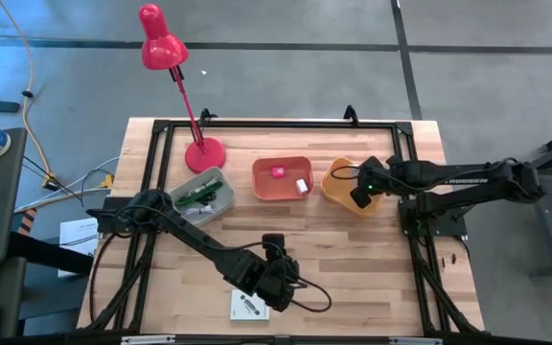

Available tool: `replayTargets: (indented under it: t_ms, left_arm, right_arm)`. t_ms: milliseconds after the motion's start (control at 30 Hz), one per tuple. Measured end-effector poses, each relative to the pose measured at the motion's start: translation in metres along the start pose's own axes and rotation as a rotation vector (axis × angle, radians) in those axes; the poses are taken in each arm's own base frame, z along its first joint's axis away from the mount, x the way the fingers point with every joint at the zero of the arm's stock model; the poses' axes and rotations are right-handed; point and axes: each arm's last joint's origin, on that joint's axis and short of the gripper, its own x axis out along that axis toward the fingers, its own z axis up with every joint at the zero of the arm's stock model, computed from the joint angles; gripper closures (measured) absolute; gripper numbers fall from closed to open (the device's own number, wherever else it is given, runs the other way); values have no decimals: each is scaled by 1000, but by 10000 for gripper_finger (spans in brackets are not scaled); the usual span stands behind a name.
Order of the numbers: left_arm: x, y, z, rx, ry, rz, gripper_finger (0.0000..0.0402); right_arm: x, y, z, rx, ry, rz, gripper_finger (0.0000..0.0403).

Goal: Pick and place items into bin
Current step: Put the right white box into the yellow bin

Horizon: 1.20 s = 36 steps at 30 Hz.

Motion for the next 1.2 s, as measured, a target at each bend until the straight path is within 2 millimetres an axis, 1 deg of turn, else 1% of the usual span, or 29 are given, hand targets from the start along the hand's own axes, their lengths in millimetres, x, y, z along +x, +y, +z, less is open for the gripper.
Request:
replayTargets:
  t_ms: [200, 433, 567, 733, 833, 900, 967, 1033, 1133, 1200]
  left_arm:
    - [3, 6, 0, 3, 10, 43, 229]
    - [6, 12, 1, -7, 17, 55, 229]
    - [6, 11, 1, -2, 21, 54, 229]
    - [6, 12, -1, 5, 37, 61, 229]
    - [6, 12, -2, 4, 41, 63, 229]
    - [6, 12, -2, 4, 41, 63, 229]
    - [6, 12, -2, 4, 41, 63, 229]
    - [6, 12, -2, 4, 41, 63, 229]
    - [6, 12, -2, 4, 42, 63, 229]
    - [6, 12, -2, 5, 43, 63, 229]
  right_arm:
    - [10, 0, 5, -54, 38, 2, 357]
    - [28, 9, 10, -100, 84, -23, 350]
    - [34, 16, 13, -86, 94, 55, 348]
    - [34, 24, 17, -88, 83, 182, 337]
    - [34, 25, 18, -99, 87, 210, 332]
    - [34, 24, 17, -115, 89, 198, 330]
    - [34, 21, 15, -132, 91, 137, 331]
    - [34, 18, 13, -152, 95, 84, 341]
    - [34, 16, 12, -165, 99, 42, 370]
    - [33, 15, 12, -160, 103, 20, 374]
